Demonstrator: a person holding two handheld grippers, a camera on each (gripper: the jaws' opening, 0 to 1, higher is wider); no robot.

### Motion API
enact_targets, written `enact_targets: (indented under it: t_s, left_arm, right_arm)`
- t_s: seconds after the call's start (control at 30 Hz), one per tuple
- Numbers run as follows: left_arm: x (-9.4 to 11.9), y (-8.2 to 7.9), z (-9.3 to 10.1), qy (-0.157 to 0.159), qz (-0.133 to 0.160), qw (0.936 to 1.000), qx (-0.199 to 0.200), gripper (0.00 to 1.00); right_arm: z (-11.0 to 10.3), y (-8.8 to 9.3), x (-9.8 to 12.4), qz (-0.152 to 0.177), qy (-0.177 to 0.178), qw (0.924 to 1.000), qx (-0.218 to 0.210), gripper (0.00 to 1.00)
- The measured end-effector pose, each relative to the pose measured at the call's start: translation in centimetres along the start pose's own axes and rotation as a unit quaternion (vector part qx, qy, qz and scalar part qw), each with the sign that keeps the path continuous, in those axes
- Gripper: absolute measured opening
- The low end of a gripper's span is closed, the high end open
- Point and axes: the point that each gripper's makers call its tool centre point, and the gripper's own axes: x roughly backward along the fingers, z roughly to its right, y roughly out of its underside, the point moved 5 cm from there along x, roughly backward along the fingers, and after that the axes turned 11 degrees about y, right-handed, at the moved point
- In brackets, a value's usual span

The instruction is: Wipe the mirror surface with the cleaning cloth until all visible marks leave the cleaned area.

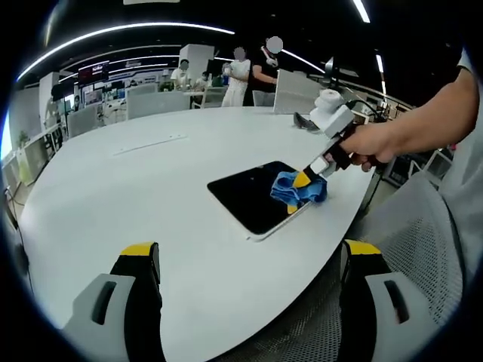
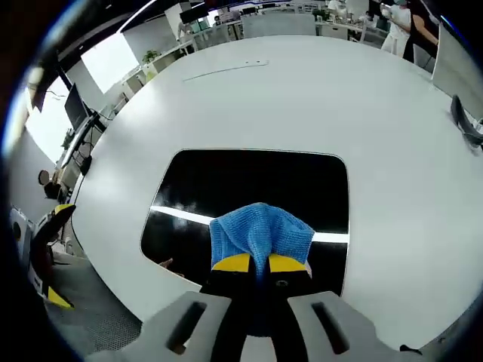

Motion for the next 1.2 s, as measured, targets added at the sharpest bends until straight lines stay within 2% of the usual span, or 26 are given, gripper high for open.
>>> enact_targets:
  t_s: [0.63, 1.2]
  left_arm:
    - [0.0, -0.1, 0.1, -0.001, 0.002, 1.0, 0.0, 0.99]
    - [0.0, -0.1, 0.0, -0.002, 0.003, 1.0, 0.0, 0.99]
  right_arm:
    - [-0.4, 2.2, 1.2, -0.002, -0.013, 0.9999, -0.01, 0.0]
    - [-0.5, 2.3, 1.1, -0.005, -0.018, 0.9997, -0.013, 0.0]
